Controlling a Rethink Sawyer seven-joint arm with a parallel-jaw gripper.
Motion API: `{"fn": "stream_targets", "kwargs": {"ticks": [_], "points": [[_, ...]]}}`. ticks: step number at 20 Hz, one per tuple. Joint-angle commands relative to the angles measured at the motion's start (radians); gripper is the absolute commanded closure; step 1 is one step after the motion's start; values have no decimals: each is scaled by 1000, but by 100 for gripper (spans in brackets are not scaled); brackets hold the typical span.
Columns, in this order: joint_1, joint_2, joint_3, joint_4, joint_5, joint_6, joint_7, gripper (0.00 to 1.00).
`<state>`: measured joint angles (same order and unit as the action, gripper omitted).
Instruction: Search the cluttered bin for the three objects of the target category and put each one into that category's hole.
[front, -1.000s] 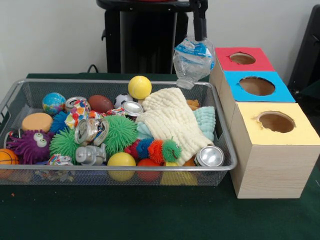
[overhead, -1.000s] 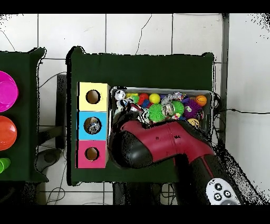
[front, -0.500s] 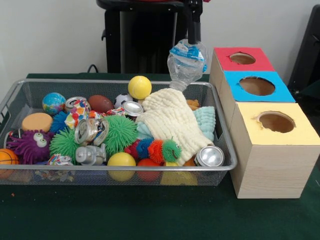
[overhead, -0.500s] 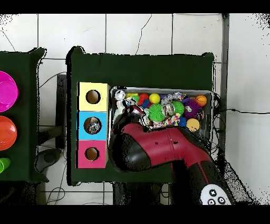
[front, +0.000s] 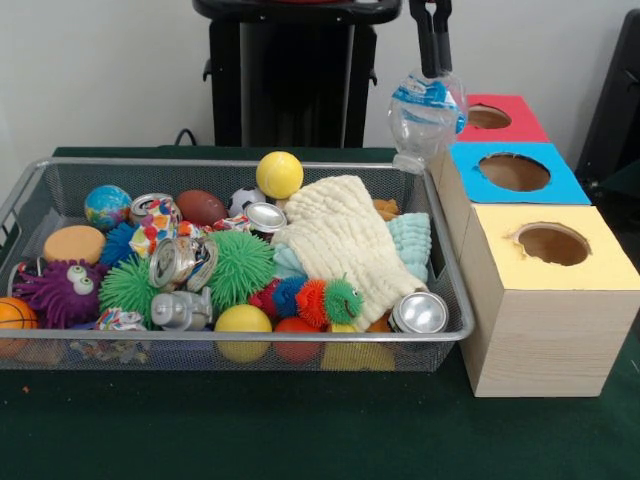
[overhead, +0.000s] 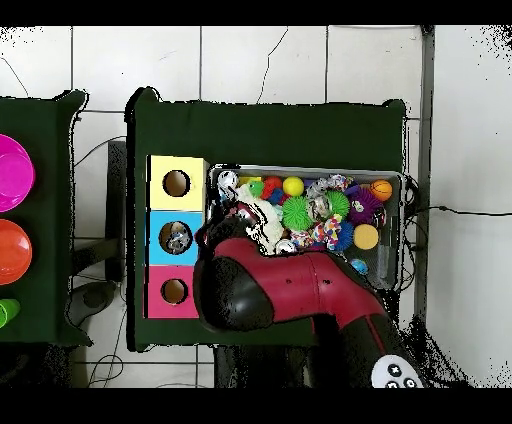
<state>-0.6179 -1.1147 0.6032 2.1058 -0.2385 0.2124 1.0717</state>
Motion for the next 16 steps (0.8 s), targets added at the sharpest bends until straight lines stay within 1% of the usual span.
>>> {"fn": "stream_targets", "kwargs": {"ticks": [1, 3, 4, 6, 8, 10, 11, 12, 13, 14, 16], "points": [[-103, 18, 119, 124, 124, 10, 235, 100], [-147, 23, 171, 149, 155, -11, 245, 100], [-160, 24, 181, 155, 165, -3, 236, 100], [-163, 27, 166, 166, 193, 18, 244, 100], [-164, 29, 150, 175, 224, 72, 235, 100], [-143, 45, 117, 181, 230, 91, 231, 100], [-135, 56, 108, 181, 229, 85, 226, 100], [-149, 74, 140, 187, 236, 54, 227, 100], [-162, 76, 172, 198, 246, 32, 232, 100], [-185, 83, 225, 211, 261, 9, 240, 100], [-207, 81, 292, 231, 282, -15, 257, 100]]}}
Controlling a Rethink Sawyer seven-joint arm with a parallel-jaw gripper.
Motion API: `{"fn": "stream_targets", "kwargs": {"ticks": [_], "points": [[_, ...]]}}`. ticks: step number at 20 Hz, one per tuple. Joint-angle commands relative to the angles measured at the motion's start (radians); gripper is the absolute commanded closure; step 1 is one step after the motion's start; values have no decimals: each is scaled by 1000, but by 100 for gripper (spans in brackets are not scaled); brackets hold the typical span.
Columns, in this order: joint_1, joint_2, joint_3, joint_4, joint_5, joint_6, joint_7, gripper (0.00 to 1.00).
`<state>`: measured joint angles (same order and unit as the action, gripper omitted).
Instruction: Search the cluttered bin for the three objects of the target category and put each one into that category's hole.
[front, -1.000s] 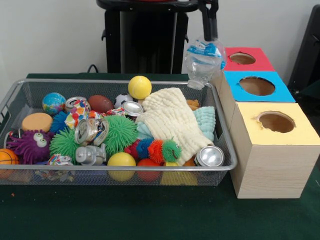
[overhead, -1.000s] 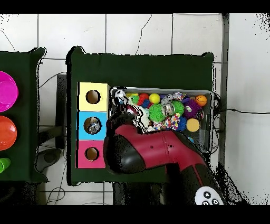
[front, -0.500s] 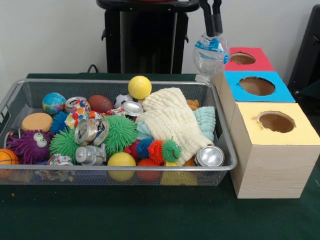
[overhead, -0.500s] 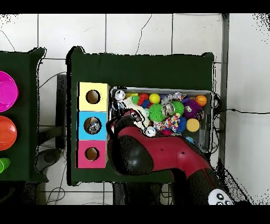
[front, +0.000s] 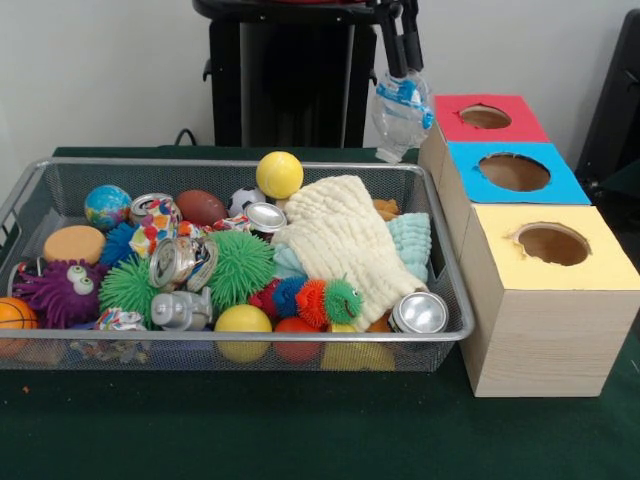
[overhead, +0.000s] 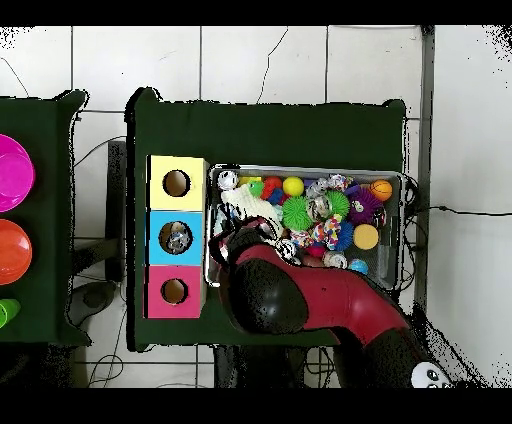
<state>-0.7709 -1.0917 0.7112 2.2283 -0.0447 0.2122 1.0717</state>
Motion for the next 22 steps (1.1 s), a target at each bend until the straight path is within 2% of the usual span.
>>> {"fn": "stream_targets", "kwargs": {"ticks": [1, 3, 5, 8, 12, 16, 22], "points": [[-59, 50, 207, 115, 93, -29, 266, 100], [-61, 35, 226, 117, 102, -36, 273, 100], [-47, 30, 212, 111, 103, -31, 267, 100], [-53, 18, 222, 127, 89, -70, 272, 100], [-61, 29, 223, 150, 87, -72, 279, 100], [-13, 28, 161, 120, 87, -73, 277, 100], [95, 88, 2, 74, 15, -210, 250, 100]]}}
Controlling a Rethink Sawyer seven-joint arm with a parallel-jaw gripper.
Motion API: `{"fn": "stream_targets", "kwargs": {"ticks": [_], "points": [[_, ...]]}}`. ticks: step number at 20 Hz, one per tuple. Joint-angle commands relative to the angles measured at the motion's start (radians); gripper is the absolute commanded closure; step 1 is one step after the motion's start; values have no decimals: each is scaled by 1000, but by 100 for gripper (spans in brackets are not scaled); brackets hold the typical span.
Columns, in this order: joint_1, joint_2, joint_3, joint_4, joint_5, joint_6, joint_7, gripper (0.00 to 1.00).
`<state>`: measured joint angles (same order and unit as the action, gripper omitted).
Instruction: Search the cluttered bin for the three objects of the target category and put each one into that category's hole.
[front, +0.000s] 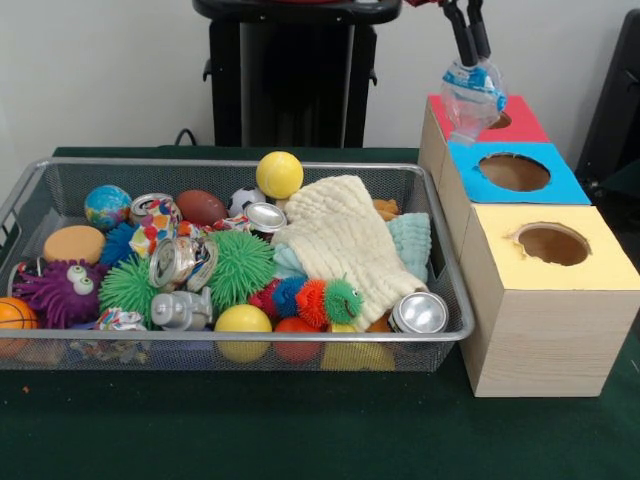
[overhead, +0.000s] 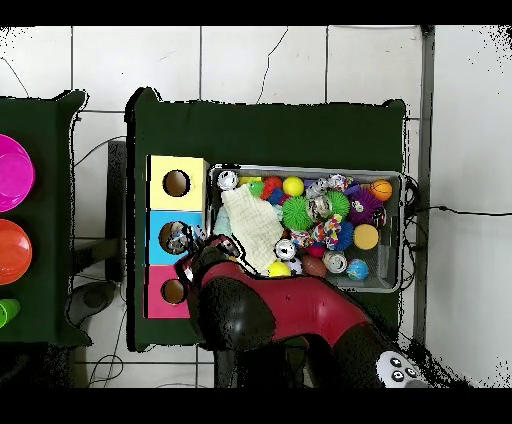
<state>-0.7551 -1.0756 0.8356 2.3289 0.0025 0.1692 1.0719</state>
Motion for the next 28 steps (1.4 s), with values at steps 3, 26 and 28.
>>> {"fn": "stream_targets", "kwargs": {"ticks": [3, 26, 28], "points": [[111, 89, -155, -26, -43, -240, 247, 100], [236, 155, -321, -6, 6, -281, 209, 100], [241, 167, -330, -6, 1, -279, 209, 100]]}}
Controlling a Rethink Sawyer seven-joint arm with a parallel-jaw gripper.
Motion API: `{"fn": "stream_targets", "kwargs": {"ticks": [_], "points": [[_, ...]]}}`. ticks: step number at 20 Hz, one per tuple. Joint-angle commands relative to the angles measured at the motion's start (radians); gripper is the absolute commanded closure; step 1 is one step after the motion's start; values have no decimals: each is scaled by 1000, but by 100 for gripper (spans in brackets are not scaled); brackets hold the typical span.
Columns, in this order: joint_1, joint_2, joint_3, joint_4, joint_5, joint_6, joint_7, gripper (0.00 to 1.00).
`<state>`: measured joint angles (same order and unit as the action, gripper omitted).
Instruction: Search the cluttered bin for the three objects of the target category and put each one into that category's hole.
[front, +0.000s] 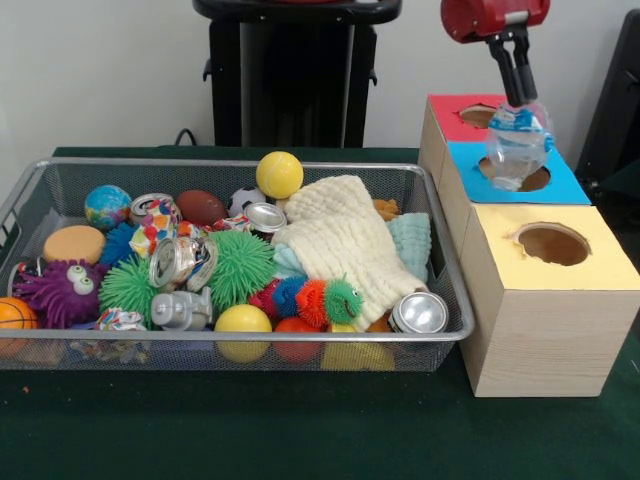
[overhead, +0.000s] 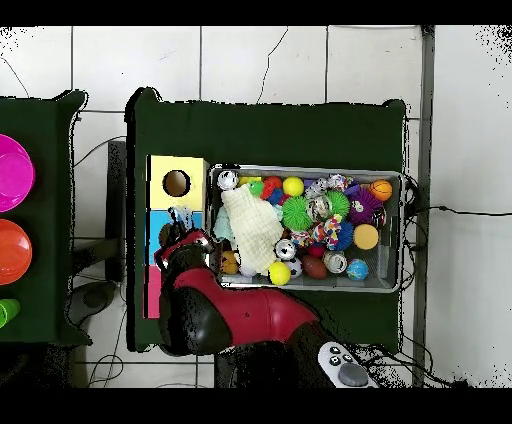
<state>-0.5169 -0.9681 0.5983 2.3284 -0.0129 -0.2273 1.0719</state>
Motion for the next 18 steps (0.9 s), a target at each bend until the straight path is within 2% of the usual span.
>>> {"fn": "stream_targets", "kwargs": {"ticks": [1, 4, 10, 16, 18], "points": [[12, 60, -103, -9, 24, 138, 206, 100], [23, 65, -120, -12, 27, 150, 210, 100], [18, 97, -106, -6, 27, 134, 233, 100], [6, 100, -39, 0, 32, 115, 272, 100], [20, 91, -39, -6, 47, 120, 278, 100]]}}
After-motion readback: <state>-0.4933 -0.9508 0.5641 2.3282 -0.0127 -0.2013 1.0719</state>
